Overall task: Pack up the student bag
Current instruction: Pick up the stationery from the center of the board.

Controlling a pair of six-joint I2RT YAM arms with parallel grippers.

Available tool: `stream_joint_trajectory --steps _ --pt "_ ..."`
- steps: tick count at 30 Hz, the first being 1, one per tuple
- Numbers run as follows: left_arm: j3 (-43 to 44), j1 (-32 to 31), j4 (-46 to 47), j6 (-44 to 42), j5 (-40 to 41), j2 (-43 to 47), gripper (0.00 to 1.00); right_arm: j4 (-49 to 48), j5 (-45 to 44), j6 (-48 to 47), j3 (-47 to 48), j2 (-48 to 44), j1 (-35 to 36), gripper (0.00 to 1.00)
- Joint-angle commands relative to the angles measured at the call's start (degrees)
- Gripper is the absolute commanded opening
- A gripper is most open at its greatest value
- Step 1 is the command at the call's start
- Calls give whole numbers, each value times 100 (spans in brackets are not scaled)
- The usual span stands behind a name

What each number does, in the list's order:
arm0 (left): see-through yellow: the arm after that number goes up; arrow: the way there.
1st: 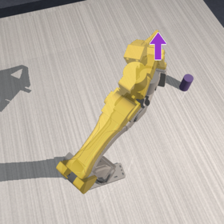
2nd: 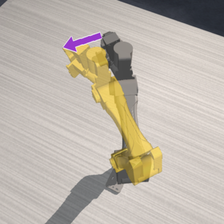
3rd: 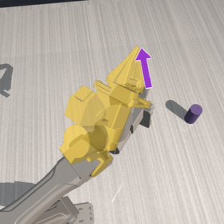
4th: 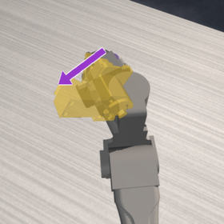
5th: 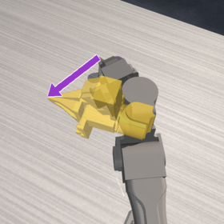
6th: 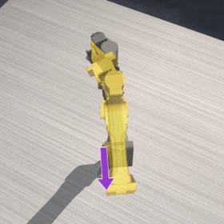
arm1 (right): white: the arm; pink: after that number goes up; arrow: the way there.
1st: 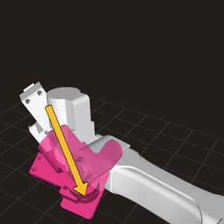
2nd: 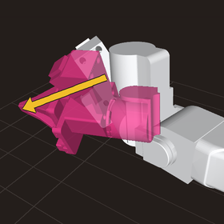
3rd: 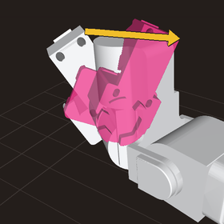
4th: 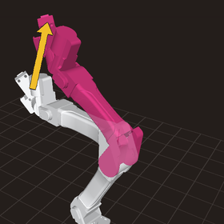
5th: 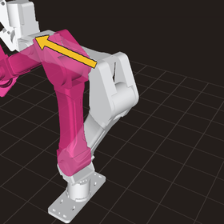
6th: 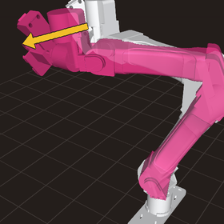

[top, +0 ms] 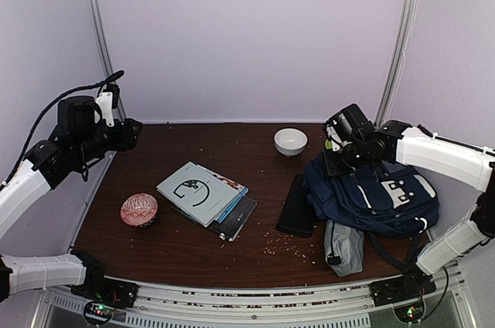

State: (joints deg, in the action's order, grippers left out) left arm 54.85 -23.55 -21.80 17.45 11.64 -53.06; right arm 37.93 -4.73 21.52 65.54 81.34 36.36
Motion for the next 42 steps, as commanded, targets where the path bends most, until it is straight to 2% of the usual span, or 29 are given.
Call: stream_joint_trajectory --steps 1,2,4,7,12,15,20,28,32,34,37,40,42 --pt "193 44 18 -67 -152 -41 97 67 -65 216 -23 -104 35 36" --pt "191 47 18 -67 -161 -46 97 197 -82 247 -10 -120 50 49" --pt "180 45 18 -67 -170 -47 97 492 -190 307 11 -213 153 63" --pt "193 51 10 -67 -187 -56 97 1080 -448 542 37 -512 446 72" --pt "213 51 -23 -45 -230 -82 97 2241 -826 1584 -253 -1002 1336 73" --pt "238 50 -59 -33 -274 -82 97 2561 -1051 2381 -647 -1256 2019 75" --pt "240 52 -61 -5 -326 -60 96 2206 -920 3138 -1259 -1297 2441 76" --pt "244 44 -83 4 -329 -17 96 1741 -678 3333 -1726 -750 2729 76" --pt "223 47 -104 4 -235 10 96 1528 -570 3455 -2065 -717 2879 67" --pt "236 44 -114 5 -207 7 96 1549 -551 3481 -2115 -684 2974 59" --pt "239 48 -119 7 -231 -2 96 1637 -569 3481 -2087 -695 3138 36" --pt "245 49 -122 17 -226 -22 96 1974 -694 3478 -1807 -817 3321 2" --pt "235 50 -123 15 -215 -28 96 2328 -809 3415 -1387 -911 3461 0"
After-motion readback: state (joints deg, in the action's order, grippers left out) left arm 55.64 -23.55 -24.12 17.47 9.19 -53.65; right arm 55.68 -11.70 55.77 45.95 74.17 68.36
